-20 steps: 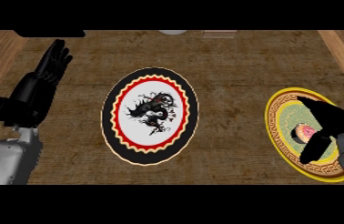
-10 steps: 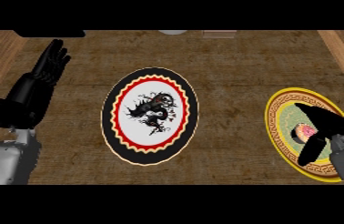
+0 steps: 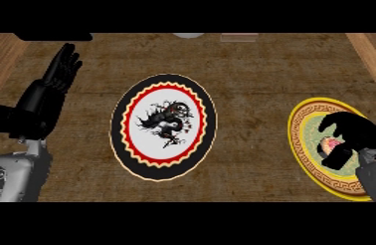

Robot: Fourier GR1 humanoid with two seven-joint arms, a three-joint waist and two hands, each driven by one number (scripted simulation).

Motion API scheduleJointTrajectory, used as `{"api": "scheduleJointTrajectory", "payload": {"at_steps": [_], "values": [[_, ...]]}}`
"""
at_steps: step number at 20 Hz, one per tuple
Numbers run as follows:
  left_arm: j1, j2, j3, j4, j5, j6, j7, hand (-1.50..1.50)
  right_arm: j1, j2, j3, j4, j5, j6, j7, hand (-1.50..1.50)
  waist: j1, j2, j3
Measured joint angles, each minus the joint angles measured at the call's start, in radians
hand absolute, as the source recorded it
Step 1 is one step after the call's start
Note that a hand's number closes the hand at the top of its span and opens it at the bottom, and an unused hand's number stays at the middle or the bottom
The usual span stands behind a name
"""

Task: Pick the cupcake from the plate and place it in the plate

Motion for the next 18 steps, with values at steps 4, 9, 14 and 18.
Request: {"api": "scheduleJointTrajectory", "payload": {"at_steps": [4,9,14,18], "values": [[0.015,0.01,0.017,-0.012,0.011,-0.02,0.003,0.0,0.023,0.002,0.005,-0.04,0.078,-0.111,-0.042,1.5,-0.001,0.0,0.002],[0.001,0.008,0.023,0.006,0.011,-0.032,-0.01,0.0,-0.048,-0.038,0.004,0.064,0.127,-0.2,-0.265,1.5,0.011,0.005,0.004],[-0.019,0.005,0.031,0.026,0.005,-0.033,-0.009,0.0,-0.103,-0.057,-0.024,0.089,0.115,-0.247,-0.451,1.5,0.005,0.003,0.004],[0.004,-0.003,0.031,0.004,-0.001,-0.028,-0.007,0.0,-0.1,-0.049,-0.05,-0.016,0.038,-0.207,-0.53,1.5,-0.002,-0.001,0.003]]}}
